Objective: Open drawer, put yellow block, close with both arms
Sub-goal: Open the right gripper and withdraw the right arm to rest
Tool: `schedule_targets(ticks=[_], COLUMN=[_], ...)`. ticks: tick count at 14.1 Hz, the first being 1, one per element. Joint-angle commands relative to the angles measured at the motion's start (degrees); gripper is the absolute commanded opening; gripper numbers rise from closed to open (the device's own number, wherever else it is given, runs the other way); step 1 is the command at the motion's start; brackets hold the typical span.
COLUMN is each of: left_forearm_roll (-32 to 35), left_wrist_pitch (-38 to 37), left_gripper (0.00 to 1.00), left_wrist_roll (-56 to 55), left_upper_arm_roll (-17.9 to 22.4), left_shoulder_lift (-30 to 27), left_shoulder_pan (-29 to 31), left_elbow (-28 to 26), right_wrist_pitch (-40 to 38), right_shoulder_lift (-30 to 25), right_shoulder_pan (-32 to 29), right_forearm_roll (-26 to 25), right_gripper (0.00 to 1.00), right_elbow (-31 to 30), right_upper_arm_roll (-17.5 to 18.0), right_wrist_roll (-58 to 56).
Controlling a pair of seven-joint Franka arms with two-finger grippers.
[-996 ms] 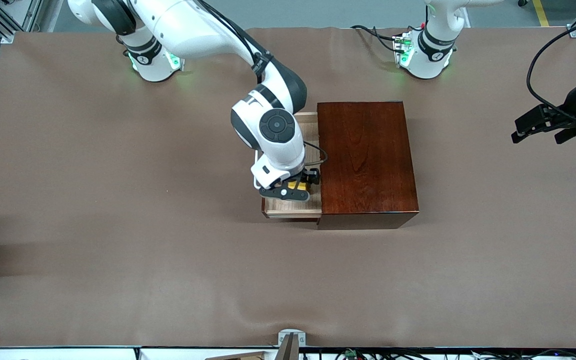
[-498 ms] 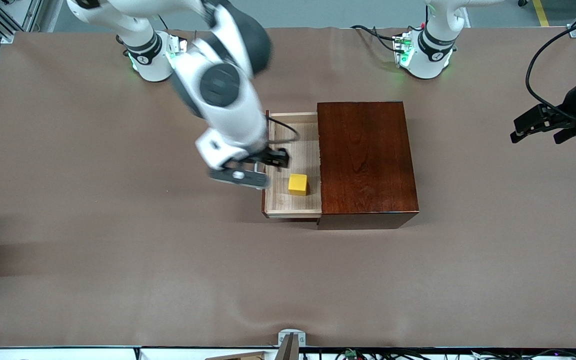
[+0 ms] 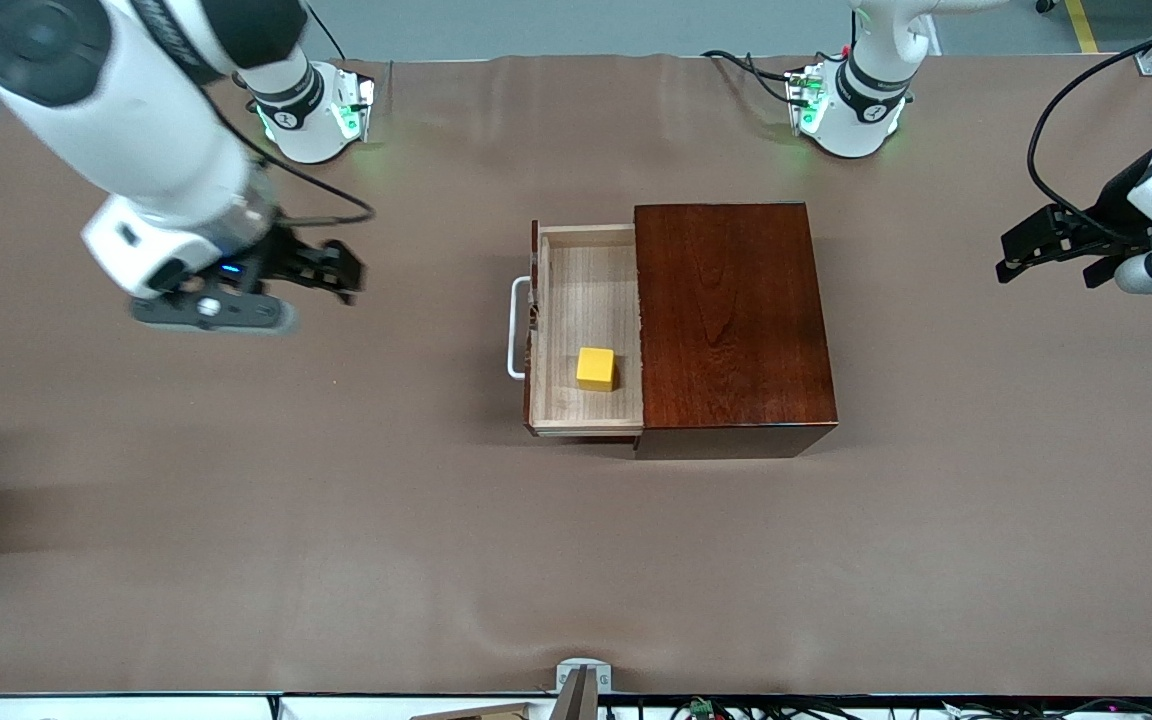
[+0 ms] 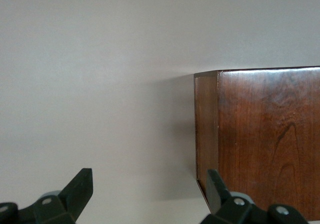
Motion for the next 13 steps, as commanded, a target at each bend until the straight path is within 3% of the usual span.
schedule_targets(ticks=[1, 3, 6, 13], left_forearm_roll=[-0.28, -0.28, -0.28, -0.36], left_wrist_pitch=[-1.53, -1.53, -1.53, -1.53], left_gripper=[1.0, 1.0, 1.0, 1.0], left_wrist_roll=[-0.07, -0.07, -0.07, -0.16], left_upper_arm_roll=[0.02, 0.02, 0.02, 0.02], left_shoulder_lift=[0.27, 0.27, 0.27, 0.27], left_shoulder_pan=[-0.04, -0.04, -0.04, -0.04], left_elbow=[1.04, 1.04, 1.04, 1.04], right_wrist_pitch=[1.81, 1.9, 1.9, 0.94], right_shoulder_lift=[-8.39, -11.47, -11.83, -11.4], right_shoulder_pan=[-7.36, -13.17, -20.55, -22.95], right_forearm_roll=[-1.36, -1.36, -1.45, -2.59], right_gripper=[1.0, 1.0, 1.0, 1.0], right_elbow=[-9.76, -12.58, -12.24, -9.78], right_upper_arm_roll=[1.16, 1.16, 1.16, 0.99], right_wrist_roll=[-9.02, -15.62, -25.82, -25.76])
